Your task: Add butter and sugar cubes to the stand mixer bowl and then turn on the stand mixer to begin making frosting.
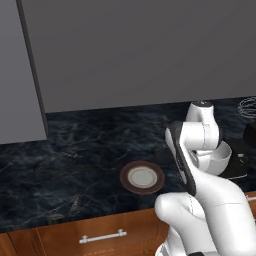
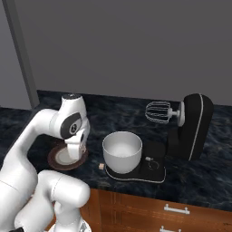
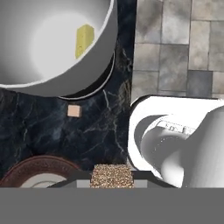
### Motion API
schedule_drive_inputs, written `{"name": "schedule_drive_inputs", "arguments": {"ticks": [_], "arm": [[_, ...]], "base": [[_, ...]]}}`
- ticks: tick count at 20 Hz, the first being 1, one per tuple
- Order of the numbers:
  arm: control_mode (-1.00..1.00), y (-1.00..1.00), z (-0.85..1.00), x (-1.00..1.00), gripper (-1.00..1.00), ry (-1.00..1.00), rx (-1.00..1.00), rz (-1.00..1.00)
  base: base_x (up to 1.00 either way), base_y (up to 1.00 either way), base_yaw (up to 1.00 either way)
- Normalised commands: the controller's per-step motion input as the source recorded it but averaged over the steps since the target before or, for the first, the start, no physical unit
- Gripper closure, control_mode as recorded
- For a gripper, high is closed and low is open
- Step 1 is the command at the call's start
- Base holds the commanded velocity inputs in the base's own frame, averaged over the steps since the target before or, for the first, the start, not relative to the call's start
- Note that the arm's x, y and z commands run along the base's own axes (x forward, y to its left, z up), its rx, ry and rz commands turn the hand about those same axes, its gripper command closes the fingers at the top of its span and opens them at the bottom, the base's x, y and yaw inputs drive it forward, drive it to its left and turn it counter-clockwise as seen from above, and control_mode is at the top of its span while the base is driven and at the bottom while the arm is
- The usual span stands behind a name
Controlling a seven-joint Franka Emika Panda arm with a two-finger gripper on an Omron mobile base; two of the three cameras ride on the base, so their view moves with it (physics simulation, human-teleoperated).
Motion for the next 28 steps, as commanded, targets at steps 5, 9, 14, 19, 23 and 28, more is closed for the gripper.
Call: {"name": "schedule_drive_inputs", "arguments": {"ticks": [5, 9, 14, 19, 23, 28], "arm": [[-1.00, -0.09, 0.64, -0.10, 1.00, 0.00, -0.06, -0.06], [-1.00, -0.27, 0.51, -0.01, 1.00, 0.00, -0.04, -0.07], [-1.00, -0.44, 0.42, 0.00, 1.00, 0.00, 0.00, -0.03], [-1.00, -0.51, 0.29, 0.00, 1.00, 0.01, 0.00, -0.01], [-1.00, -0.51, 0.07, 0.00, 1.00, 0.02, 0.00, 0.00], [-1.00, -0.27, -0.28, 0.17, 1.00, 0.11, 0.00, 0.02]], "base": [[0.00, 0.00, 0.00], [0.00, 0.00, 0.00], [0.00, 0.00, 0.00], [0.00, 0.00, 0.00], [0.00, 0.00, 0.00], [0.00, 0.00, 0.00]]}}
